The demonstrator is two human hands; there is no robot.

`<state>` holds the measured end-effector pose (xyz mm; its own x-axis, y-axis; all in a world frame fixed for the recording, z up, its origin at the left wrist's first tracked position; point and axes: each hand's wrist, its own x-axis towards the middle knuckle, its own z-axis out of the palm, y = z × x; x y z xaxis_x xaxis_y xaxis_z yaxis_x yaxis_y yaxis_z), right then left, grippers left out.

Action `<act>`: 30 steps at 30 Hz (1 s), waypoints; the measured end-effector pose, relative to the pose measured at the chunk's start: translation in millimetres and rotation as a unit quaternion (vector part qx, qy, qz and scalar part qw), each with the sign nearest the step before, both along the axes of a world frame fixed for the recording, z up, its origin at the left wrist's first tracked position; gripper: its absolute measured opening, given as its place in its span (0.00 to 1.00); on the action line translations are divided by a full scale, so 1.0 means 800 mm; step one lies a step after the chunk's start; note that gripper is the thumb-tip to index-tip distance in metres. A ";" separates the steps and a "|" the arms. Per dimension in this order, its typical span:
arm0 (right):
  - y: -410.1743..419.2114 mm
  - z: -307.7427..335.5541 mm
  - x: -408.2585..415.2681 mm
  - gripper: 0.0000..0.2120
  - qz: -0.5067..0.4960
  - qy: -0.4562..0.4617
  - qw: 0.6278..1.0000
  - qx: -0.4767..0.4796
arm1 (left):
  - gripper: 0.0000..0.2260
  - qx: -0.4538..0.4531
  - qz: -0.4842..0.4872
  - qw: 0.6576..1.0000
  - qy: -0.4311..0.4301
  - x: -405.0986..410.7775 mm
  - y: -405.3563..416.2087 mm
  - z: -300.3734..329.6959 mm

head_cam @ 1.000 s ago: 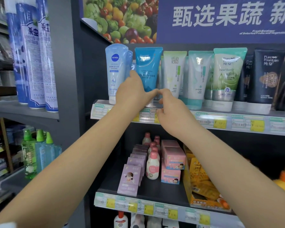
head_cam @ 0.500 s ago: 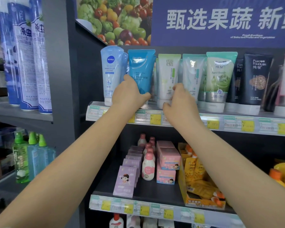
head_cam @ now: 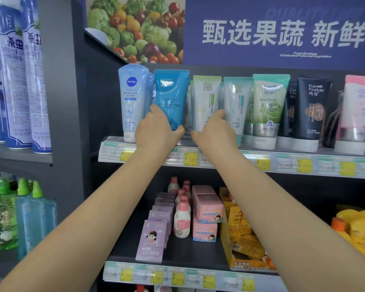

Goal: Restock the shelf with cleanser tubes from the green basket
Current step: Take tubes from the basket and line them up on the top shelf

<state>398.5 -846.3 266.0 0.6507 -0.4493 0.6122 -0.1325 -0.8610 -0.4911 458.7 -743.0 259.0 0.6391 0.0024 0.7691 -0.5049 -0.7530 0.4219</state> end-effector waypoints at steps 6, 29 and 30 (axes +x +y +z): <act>0.001 -0.003 0.008 0.23 -0.010 -0.008 1.000 -0.002 | 0.26 0.008 0.008 1.000 -0.007 0.000 -0.002 -0.003; -0.041 -0.003 -0.048 0.24 -0.067 -0.106 0.990 -0.057 | 0.27 0.011 0.017 1.000 -0.016 0.000 -0.003 -0.006; -0.044 0.000 -0.049 0.25 -0.079 -0.082 0.992 -0.049 | 0.27 0.011 0.017 1.000 -0.016 0.000 -0.003 -0.007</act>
<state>359.5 -881.3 266.4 0.4651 -0.4714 0.7493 -0.1954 -0.8802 -0.4325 458.4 -745.4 253.6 0.6134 0.0068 0.7897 -0.4923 -0.7787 0.3891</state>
